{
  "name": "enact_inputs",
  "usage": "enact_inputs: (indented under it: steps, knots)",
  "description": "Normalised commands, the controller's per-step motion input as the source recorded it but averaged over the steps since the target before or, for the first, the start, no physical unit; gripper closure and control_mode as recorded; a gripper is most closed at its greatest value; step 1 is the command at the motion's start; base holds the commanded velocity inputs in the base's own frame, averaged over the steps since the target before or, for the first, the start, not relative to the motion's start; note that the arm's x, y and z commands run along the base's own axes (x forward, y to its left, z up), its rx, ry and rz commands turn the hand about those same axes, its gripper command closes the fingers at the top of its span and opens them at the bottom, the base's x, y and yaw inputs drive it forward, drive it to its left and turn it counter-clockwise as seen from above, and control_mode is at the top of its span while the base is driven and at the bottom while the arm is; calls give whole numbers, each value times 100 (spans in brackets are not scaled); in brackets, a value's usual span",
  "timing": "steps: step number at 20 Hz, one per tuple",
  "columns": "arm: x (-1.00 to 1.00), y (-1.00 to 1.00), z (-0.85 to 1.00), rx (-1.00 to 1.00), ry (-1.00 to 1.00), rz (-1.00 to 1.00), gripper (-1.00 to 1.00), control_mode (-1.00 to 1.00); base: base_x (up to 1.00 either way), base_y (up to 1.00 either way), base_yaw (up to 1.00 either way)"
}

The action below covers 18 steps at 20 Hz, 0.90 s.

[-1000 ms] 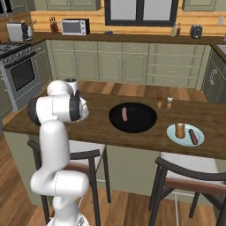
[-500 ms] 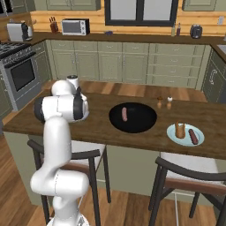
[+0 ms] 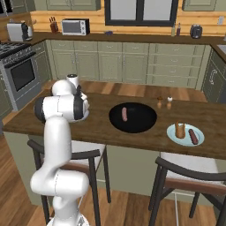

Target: Place one bun and one sausage from the bowl on each plate.

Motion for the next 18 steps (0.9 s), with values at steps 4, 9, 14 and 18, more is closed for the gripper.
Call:
enact_inputs:
  steps: [4, 9, 14, 18]
  knots:
    - [0, 0, -1, 4, -20, 0, -100, -100, 0, 0, 0]
    - [-4, 1, 0, 11, -39, 2, -100, -100, 0, 0, 0]
    - [-28, 2, -8, 7, -42, 3, -100, -100, 0, 0, 0]
    - [-11, 1, -28, 0, -19, 0, -100, -100, 0, 0, 0]
